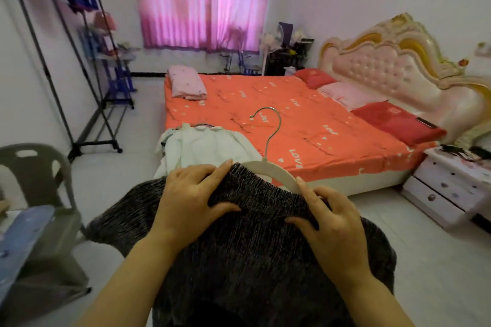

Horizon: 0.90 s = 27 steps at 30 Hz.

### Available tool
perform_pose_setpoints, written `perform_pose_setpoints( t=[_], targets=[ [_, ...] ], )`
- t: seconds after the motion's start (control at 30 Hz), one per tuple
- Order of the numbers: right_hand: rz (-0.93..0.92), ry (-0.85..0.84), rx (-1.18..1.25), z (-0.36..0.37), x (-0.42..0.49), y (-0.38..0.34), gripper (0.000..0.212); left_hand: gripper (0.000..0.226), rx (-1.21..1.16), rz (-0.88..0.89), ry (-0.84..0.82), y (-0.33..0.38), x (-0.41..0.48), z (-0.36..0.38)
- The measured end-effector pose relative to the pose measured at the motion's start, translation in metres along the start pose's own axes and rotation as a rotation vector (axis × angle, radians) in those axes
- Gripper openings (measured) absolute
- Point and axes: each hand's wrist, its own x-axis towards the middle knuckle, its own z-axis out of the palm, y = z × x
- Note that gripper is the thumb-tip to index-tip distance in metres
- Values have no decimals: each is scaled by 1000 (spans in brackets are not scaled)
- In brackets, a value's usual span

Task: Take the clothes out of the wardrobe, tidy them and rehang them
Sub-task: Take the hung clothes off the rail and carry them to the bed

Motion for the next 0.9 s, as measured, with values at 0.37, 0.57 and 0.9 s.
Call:
perform_pose_setpoints(
  t=[0.37,0.57,0.9],
  targets=[
    [-143,-114,151,134,106,52,67,70,136,-195,16,-82,64,66],
    [-157,-158,166,238,168,77,65,70,144,-239,46,-163,113,134],
    [-174,-184,155,392,291,111,68,71,100,-271,47,-305,221,227]
  ],
)
